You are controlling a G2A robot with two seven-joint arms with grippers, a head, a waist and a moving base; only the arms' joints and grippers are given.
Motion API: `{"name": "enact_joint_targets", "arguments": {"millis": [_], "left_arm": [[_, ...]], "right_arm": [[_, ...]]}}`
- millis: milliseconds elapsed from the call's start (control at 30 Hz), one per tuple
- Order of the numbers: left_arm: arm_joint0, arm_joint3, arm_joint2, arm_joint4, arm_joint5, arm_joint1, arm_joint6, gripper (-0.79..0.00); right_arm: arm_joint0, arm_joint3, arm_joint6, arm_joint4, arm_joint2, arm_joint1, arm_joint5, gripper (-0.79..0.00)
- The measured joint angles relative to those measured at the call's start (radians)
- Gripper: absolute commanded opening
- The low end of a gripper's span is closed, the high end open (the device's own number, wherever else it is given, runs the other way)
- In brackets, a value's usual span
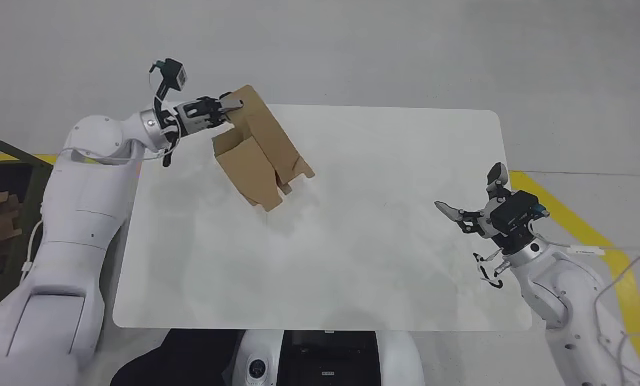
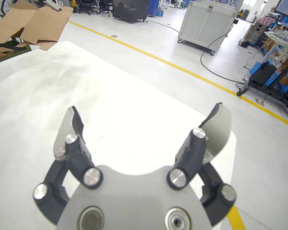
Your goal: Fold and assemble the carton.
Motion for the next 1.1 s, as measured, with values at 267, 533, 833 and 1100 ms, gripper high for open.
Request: {"name": "enact_joint_targets", "arguments": {"millis": [267,533,833,1100], "left_arm": [[0.030,-0.169,0.064,0.016,0.068,-0.017,0.058,-0.785],[0.020,-0.217,0.109,0.018,0.089,-0.031,0.054,-0.785],[0.020,-0.216,0.109,0.018,0.088,-0.031,0.054,-0.785],[0.020,-0.216,0.109,0.018,0.088,-0.031,0.054,-0.785]], "right_arm": [[0.000,0.000,0.000,0.000,0.000,0.000,0.000,0.000],[0.000,0.000,0.000,0.000,0.000,0.000,0.000,0.000],[0.000,0.000,0.000,0.000,0.000,0.000,0.000,0.000],[0.000,0.000,0.000,0.000,0.000,0.000,0.000,0.000]]}}
